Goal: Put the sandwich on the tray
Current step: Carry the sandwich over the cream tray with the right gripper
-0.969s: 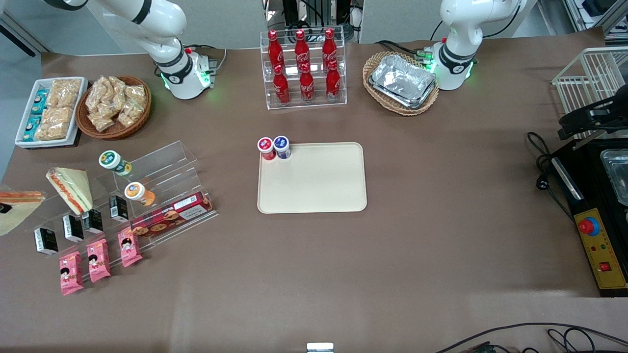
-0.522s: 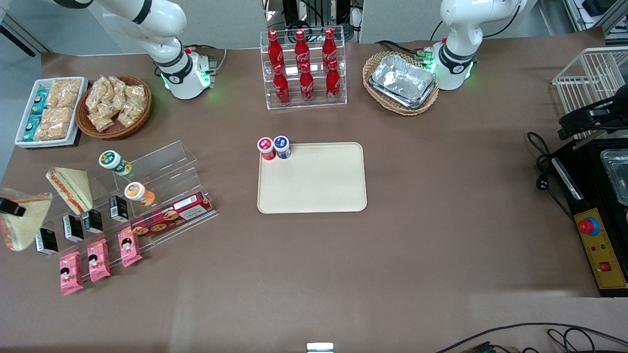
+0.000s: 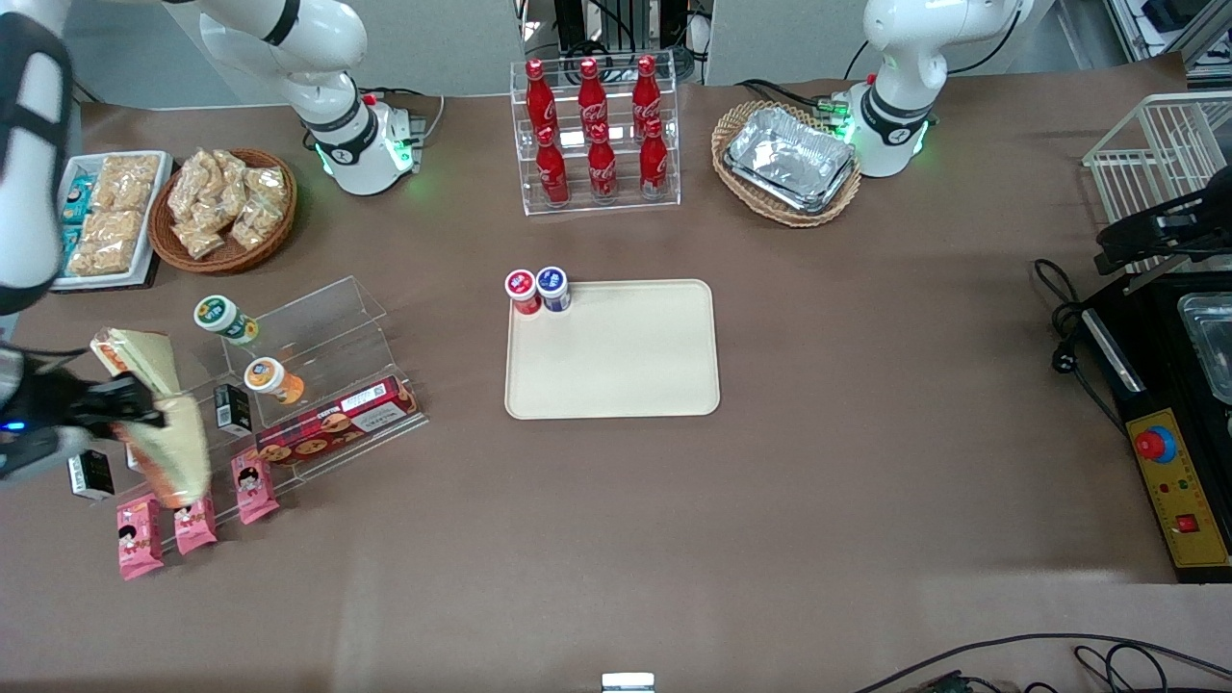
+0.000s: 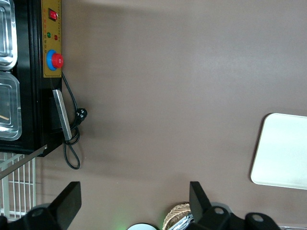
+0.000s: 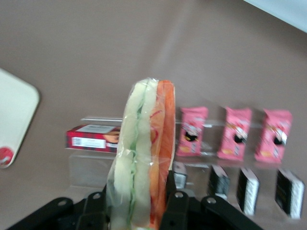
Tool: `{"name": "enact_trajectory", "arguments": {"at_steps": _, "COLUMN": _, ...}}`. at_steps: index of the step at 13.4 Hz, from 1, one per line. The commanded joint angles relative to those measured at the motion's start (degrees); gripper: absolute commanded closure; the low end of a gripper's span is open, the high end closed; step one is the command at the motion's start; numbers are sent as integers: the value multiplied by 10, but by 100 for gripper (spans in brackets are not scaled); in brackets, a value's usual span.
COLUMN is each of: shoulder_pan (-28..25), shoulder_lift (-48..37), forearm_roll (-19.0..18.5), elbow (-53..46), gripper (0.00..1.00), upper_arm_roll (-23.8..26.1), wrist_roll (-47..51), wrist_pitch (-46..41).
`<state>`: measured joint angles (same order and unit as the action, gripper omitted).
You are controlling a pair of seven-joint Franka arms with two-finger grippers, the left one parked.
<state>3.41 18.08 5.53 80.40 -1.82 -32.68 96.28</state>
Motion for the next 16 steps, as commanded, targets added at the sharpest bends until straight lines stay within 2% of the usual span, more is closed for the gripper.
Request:
{"name": "enact_trajectory", "arguments": {"at_steps": 1, "shoulder_pan": -77, "shoulder_lift": -4, "forearm_roll": 3, "elbow": -6, "gripper": 59, "upper_arm_roll": 0, "wrist_roll": -78, "wrist_pitch": -23}}
{"name": "enact_trajectory", "arguments": {"at_steps": 2, "shoulder_pan": -110, "shoulder_lift": -4, "forearm_roll": -6, "elbow": -6, "gripper": 59, "upper_arm_roll": 0, "wrist_roll": -79, "wrist_pitch": -23}}
{"name": "enact_trajectory", "arguments": {"at_steps": 4, "shoulder_pan": -192, "shoulder_lift": -4, "forearm_roll": -50, "elbow": -6, "gripper": 58, "upper_arm_roll": -1, "wrist_roll": -78, "wrist_pitch": -22}}
{"name": "enact_trajectory", "arguments": {"at_steps": 8, "shoulder_pan": -278, "shoulder_lift": 0, "forearm_roll": -61, "elbow": 3, "gripper": 58, "upper_arm_roll": -1, "wrist_roll": -81, "wrist_pitch": -21}}
{"name": "enact_trajectory", "arguments": {"at_steps": 11, "shoulder_pan": -323, "shoulder_lift": 19, "forearm_roll": -70, "elbow": 5, "gripper": 58, "upper_arm_roll": 0, "wrist_roll": -138, "wrist_pitch": 9}}
{"name": "enact_trajectory", "arguments": {"at_steps": 14, "shoulder_pan": -368, "shoulder_lift": 22, "forearm_roll": -75, "elbow": 52, "gripper": 58, "upper_arm_roll": -1, "wrist_roll": -154, "wrist_pitch": 60}}
{"name": "enact_trajectory", "arguments": {"at_steps": 16, "shoulder_pan": -373, "shoulder_lift": 45, "forearm_roll": -75, "elbow": 61, "gripper": 58, "upper_arm_roll": 0, "wrist_roll": -158, "wrist_pitch": 96}}
